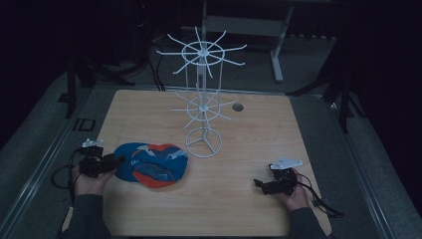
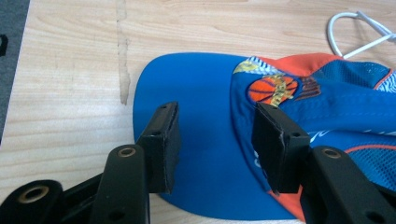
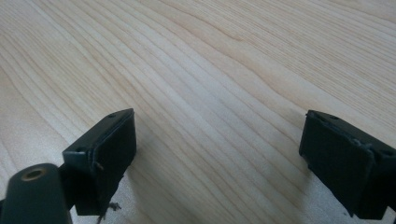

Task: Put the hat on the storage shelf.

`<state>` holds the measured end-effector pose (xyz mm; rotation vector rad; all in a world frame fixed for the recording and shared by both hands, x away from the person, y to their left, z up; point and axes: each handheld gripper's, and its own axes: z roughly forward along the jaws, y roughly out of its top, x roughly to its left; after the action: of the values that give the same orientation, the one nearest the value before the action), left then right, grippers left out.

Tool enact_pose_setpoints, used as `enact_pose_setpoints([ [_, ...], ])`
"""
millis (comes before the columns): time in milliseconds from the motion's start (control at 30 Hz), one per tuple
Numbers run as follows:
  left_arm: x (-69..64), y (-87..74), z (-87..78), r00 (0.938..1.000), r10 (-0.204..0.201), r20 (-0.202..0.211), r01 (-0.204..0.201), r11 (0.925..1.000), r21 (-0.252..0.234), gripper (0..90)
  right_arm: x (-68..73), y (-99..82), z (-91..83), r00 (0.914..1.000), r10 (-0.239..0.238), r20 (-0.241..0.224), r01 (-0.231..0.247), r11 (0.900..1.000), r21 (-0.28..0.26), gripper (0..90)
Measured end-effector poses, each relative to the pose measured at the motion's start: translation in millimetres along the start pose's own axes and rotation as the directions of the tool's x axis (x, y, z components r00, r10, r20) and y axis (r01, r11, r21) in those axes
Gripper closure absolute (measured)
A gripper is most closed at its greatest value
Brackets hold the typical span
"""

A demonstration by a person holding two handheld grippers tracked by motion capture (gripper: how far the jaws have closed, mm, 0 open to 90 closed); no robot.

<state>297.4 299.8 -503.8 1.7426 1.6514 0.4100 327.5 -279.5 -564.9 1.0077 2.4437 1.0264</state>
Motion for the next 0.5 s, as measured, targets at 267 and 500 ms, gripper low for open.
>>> enact_pose_setpoints([
  [267,-8.3,9.7,0.1,0.9970,0.076,0.016,-0.076,0.9970,0.014,53.5,0.1,0.1,-0.1,1.0000,0.001,0.000,-0.001,1.0000,0.002,10.7],
  [500,-15.7,17.1,-2.3,0.9882,0.147,0.045,-0.148,0.9888,0.021,52.6,0.1,0.1,-0.2,1.0000,0.001,0.000,-0.001,1.0000,0.002,10.7],
])
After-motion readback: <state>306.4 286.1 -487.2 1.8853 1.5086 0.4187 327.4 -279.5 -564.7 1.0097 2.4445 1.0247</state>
